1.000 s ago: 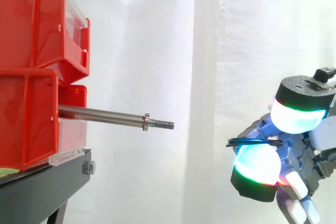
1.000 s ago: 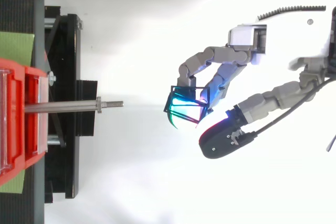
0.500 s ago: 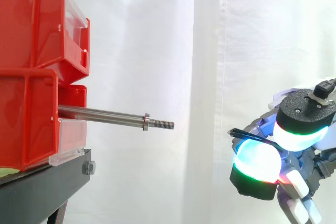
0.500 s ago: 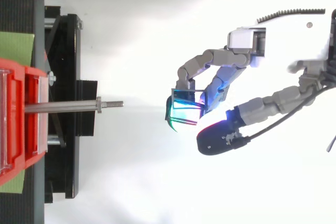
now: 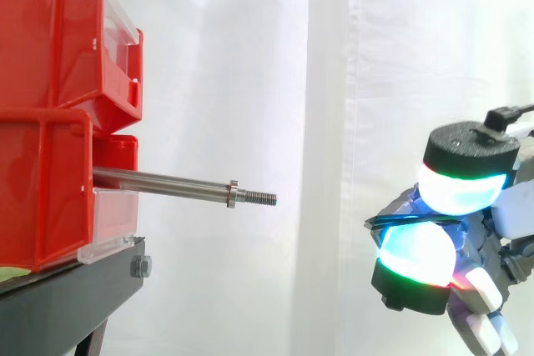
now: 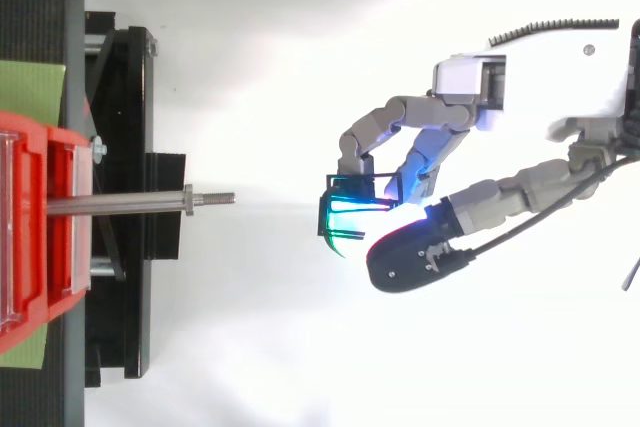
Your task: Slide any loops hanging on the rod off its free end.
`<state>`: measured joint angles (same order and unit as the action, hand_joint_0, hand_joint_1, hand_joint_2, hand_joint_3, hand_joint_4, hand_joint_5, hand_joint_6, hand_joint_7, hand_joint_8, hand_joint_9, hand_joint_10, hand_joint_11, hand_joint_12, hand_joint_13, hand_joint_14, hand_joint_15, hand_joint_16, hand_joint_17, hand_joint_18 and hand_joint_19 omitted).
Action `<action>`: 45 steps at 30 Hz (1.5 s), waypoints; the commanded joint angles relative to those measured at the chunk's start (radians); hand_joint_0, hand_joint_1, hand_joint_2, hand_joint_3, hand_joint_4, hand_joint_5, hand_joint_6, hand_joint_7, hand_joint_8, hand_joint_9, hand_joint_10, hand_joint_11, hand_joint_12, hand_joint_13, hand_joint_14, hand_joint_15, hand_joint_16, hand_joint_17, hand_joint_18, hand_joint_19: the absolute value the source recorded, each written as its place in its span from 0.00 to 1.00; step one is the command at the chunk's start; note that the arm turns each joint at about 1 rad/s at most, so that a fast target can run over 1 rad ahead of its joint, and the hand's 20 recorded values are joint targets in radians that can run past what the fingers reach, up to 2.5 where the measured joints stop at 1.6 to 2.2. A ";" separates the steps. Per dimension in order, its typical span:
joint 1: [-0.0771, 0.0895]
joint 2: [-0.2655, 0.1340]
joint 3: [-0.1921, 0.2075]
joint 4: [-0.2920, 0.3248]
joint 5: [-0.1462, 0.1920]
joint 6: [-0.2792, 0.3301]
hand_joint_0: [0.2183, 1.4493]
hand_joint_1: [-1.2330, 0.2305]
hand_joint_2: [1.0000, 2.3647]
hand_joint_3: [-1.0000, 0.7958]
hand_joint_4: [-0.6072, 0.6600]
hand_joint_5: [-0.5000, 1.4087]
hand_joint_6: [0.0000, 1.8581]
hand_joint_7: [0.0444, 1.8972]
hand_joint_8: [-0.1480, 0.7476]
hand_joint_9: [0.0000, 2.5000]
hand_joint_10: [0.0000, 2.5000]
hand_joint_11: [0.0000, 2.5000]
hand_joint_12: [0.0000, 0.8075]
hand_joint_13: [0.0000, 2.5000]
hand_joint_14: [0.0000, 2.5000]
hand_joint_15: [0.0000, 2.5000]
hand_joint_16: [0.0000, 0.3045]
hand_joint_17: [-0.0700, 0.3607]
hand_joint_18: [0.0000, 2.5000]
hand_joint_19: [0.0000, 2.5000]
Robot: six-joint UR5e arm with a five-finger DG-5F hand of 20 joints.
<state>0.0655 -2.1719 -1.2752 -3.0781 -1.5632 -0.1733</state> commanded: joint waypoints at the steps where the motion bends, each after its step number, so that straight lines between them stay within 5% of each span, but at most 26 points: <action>1: -0.001 0.000 0.000 -0.002 0.000 0.000 0.30 0.38 0.02 0.53 0.63 0.16 0.48 0.63 0.53 0.35 0.01 0.21 0.49 0.37 0.01 0.20 0.23 0.52 0.32 0.28; 7: 0.000 0.000 0.000 -0.002 0.000 0.000 0.32 0.30 0.02 0.56 0.63 0.15 0.48 0.60 0.51 0.33 0.01 0.20 0.48 0.36 0.01 0.20 0.23 0.52 0.31 0.28; 21: -0.001 0.000 0.000 -0.002 0.000 0.000 0.33 0.24 0.01 0.40 0.66 0.15 0.48 0.59 0.50 0.32 0.01 0.21 0.47 0.35 0.01 0.20 0.22 0.52 0.31 0.27; 37: 0.003 0.000 0.011 -0.014 0.000 0.011 0.28 0.41 0.01 0.39 0.66 0.16 0.47 0.61 0.52 0.36 0.01 0.20 0.49 0.37 0.01 0.21 0.23 0.53 0.32 0.29; 45: 0.005 0.000 0.011 -0.014 0.000 0.011 0.27 0.42 0.01 0.39 0.67 0.17 0.46 0.61 0.53 0.36 0.01 0.20 0.50 0.37 0.01 0.21 0.23 0.53 0.32 0.29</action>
<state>0.0702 -2.1721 -1.2640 -3.0925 -1.5631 -0.1626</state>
